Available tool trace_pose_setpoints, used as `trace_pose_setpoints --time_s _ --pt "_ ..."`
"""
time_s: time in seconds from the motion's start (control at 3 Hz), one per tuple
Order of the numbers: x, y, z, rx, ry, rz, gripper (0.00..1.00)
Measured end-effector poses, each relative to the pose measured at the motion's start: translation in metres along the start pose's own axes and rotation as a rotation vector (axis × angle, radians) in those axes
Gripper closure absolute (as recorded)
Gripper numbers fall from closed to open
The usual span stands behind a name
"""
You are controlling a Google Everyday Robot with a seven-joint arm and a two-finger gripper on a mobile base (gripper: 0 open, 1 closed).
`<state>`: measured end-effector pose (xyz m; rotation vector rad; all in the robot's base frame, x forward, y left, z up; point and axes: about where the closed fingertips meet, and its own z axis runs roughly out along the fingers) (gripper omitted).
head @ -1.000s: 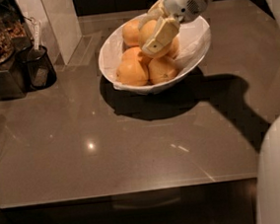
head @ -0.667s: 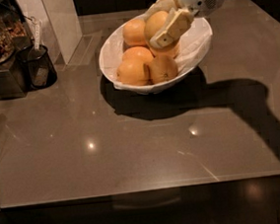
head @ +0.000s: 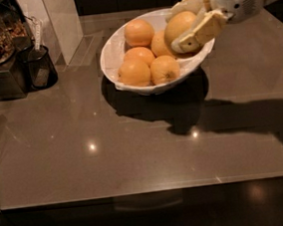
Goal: Pick orange from white bowl
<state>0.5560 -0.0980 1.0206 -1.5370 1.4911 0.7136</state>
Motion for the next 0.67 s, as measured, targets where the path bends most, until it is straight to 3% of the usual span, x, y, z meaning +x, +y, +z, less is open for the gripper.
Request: trace_pose_setpoints --time_s 0.67 --pt "0.016 0.041 -0.024 0.037 0.000 0.086 1.00"
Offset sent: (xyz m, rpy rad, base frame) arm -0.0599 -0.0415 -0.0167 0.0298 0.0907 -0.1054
